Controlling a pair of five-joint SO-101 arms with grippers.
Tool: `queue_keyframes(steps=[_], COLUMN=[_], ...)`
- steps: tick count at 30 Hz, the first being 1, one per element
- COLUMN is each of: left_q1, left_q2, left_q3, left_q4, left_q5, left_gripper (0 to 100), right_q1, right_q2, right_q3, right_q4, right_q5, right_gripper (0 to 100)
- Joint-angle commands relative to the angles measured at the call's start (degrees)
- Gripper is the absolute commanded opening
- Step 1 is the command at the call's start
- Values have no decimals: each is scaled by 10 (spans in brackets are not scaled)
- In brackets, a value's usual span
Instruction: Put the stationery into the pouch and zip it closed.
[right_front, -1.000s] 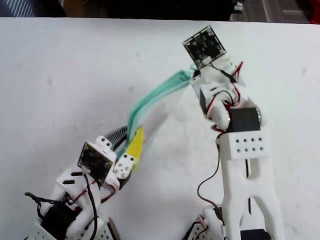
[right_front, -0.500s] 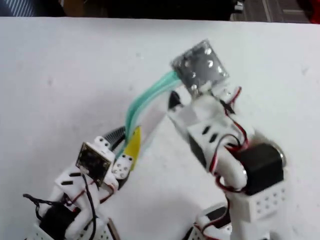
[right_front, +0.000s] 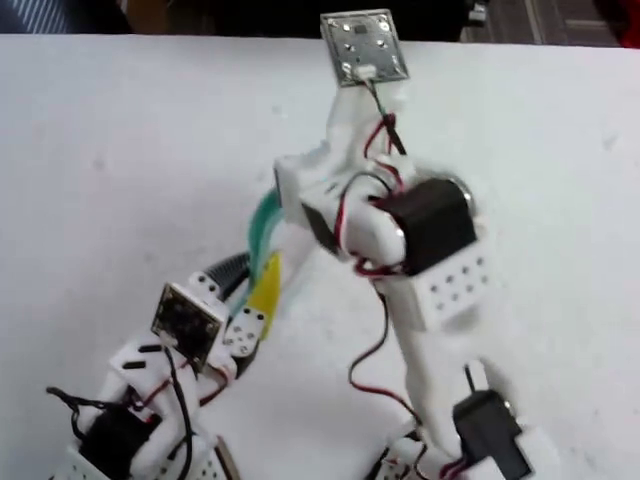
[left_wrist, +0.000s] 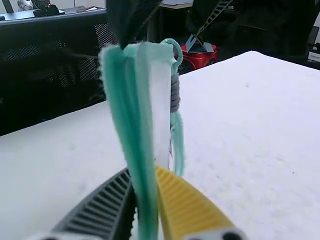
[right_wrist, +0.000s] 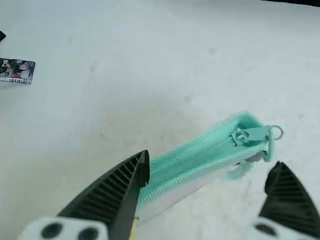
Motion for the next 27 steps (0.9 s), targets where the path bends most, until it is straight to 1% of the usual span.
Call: queue_keyframes(steps=[1, 6, 9, 12, 16, 21, 27], left_q1=[-1, -1, -1, -1, -1, -1, -1], left_q2=[-4, -4, -4, -4, -4, -4, -4], left_q3=[-4, -4, -4, -4, -4, -4, -4], left_q4=[-8, -7, -9, -10, -9, -7, -6], left_q5=[2, 2, 2, 2, 2, 3, 4], left_gripper=[23, 23, 23, 23, 23, 23, 23], right_q1=[0, -4, -1, -7, -17, -13, 38], right_q2=[45, 97, 67, 18, -18, -1, 50], right_q3=[-28, -79, -132, -154, -139, -56, -20], right_q4=[15, 15, 15, 15, 15, 12, 16], right_q5=[-12, -13, -13, -13, -13, -13, -13], right_gripper=[348, 348, 348, 348, 348, 348, 348])
